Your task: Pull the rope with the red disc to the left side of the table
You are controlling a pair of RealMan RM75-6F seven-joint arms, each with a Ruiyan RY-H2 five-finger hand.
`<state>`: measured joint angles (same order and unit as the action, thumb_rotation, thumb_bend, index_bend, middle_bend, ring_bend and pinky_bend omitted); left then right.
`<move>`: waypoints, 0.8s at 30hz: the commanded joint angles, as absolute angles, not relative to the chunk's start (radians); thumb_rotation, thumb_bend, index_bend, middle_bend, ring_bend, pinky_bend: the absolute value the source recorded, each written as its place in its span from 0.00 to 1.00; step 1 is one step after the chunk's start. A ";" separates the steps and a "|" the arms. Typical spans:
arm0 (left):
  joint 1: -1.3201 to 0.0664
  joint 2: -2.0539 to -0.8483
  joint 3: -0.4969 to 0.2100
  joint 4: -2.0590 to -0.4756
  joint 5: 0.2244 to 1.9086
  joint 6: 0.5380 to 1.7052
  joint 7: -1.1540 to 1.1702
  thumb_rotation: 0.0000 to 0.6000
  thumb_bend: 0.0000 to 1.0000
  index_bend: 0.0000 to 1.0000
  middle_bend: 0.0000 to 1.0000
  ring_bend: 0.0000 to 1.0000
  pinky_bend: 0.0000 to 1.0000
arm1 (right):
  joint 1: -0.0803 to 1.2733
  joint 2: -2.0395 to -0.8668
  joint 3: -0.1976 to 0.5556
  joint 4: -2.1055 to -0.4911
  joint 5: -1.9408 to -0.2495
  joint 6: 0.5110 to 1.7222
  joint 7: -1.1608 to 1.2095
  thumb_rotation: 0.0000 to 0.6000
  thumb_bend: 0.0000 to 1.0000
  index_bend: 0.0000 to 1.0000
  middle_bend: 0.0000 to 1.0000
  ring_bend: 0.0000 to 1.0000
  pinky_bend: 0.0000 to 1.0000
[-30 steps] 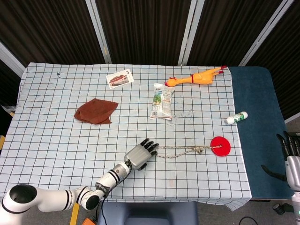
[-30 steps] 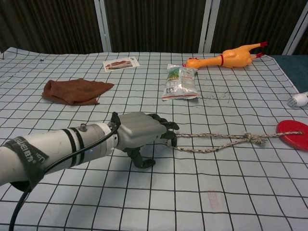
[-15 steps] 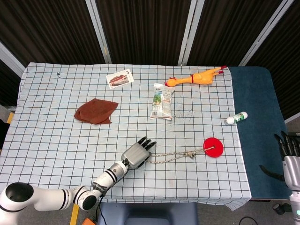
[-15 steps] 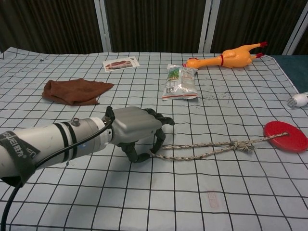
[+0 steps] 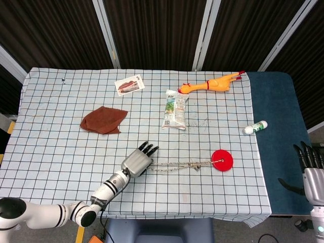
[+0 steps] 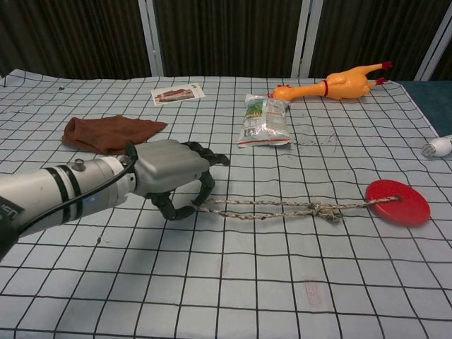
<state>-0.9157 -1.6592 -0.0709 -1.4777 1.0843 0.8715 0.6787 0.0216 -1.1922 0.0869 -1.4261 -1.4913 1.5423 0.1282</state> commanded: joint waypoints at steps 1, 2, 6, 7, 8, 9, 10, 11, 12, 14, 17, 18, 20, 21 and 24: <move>-0.871 -1.582 -0.055 -1.529 1.096 0.933 0.661 1.00 0.72 0.88 0.03 0.00 0.00 | 0.022 -1.190 0.087 -1.433 -1.494 1.546 0.123 1.00 0.25 0.00 0.00 0.00 0.00; -0.860 -1.566 -0.051 -1.537 1.099 0.947 0.658 1.00 0.73 0.88 0.04 0.00 0.01 | 0.022 -1.190 0.087 -1.435 -1.495 1.546 0.121 1.00 0.25 0.00 0.00 0.00 0.00; -0.762 -1.446 -0.026 -1.569 1.115 1.088 0.635 1.00 0.73 0.88 0.06 0.00 0.03 | 0.025 -1.189 0.088 -1.439 -1.496 1.545 0.117 1.00 0.25 0.00 0.00 0.00 0.00; -0.736 -1.419 -0.022 -1.570 1.114 1.119 0.623 1.00 0.73 0.88 0.07 0.00 0.03 | 0.026 -1.189 0.088 -1.438 -1.496 1.543 0.116 1.00 0.25 0.00 0.00 0.00 0.00; -0.703 -1.382 -0.016 -1.568 1.111 1.155 0.603 1.00 0.73 0.88 0.07 0.00 0.03 | 0.028 -1.191 0.088 -1.437 -1.496 1.540 0.116 1.00 0.25 0.00 0.00 0.00 0.00; -0.677 -1.353 -0.010 -1.564 1.111 1.181 0.585 1.00 0.73 0.88 0.08 0.00 0.03 | 0.029 -1.192 0.088 -1.437 -1.496 1.538 0.116 1.00 0.25 0.00 0.00 0.00 0.00; -0.651 -1.327 -0.003 -1.555 1.115 1.206 0.566 1.00 0.74 0.88 0.08 0.00 0.04 | 0.031 -1.194 0.087 -1.436 -1.497 1.536 0.117 1.00 0.25 0.00 0.00 0.00 0.00; -0.624 -1.301 0.005 -1.542 1.121 1.230 0.544 1.00 0.74 0.88 0.08 0.00 0.04 | 0.032 -1.196 0.087 -1.435 -1.498 1.534 0.117 1.00 0.25 0.00 0.00 0.00 0.00; -0.588 -1.269 0.016 -1.520 1.128 1.261 0.512 1.00 0.74 0.88 0.09 0.00 0.05 | 0.034 -1.198 0.086 -1.433 -1.500 1.533 0.117 1.00 0.25 0.00 0.00 0.00 0.00; -0.534 -1.232 0.026 -1.482 1.131 1.303 0.453 1.00 0.75 0.88 0.09 0.00 0.05 | 0.037 -1.202 0.086 -1.431 -1.502 1.530 0.114 1.00 0.25 0.00 0.00 0.00 0.00; -0.452 -1.191 0.021 -1.419 1.113 1.358 0.349 1.00 0.75 0.88 0.11 0.00 0.06 | 0.041 -1.208 0.085 -1.428 -1.505 1.526 0.111 1.00 0.25 0.00 0.00 0.00 0.00; -0.423 -1.184 0.013 -1.391 1.102 1.381 0.317 1.00 0.75 0.88 0.11 0.00 0.06 | 0.042 -1.210 0.083 -1.428 -1.508 1.525 0.107 1.00 0.25 0.00 0.00 0.00 0.00; -0.387 -1.181 -0.002 -1.350 1.087 1.409 0.281 1.00 0.76 0.88 0.12 0.00 0.07 | 0.045 -1.214 0.079 -1.430 -1.514 1.523 0.100 1.00 0.25 0.00 0.00 0.00 0.00; -0.368 -1.180 -0.010 -1.329 1.079 1.415 0.255 1.00 0.76 0.88 0.12 0.00 0.07 | 0.046 -1.215 0.076 -1.432 -1.518 1.523 0.094 1.00 0.25 0.00 0.00 0.00 0.00; -0.335 -1.189 -0.038 -1.279 1.050 1.426 0.235 1.00 0.76 0.88 0.14 0.00 0.07 | 0.048 -1.216 0.073 -1.442 -1.528 1.527 0.081 1.00 0.25 0.00 0.00 0.00 0.00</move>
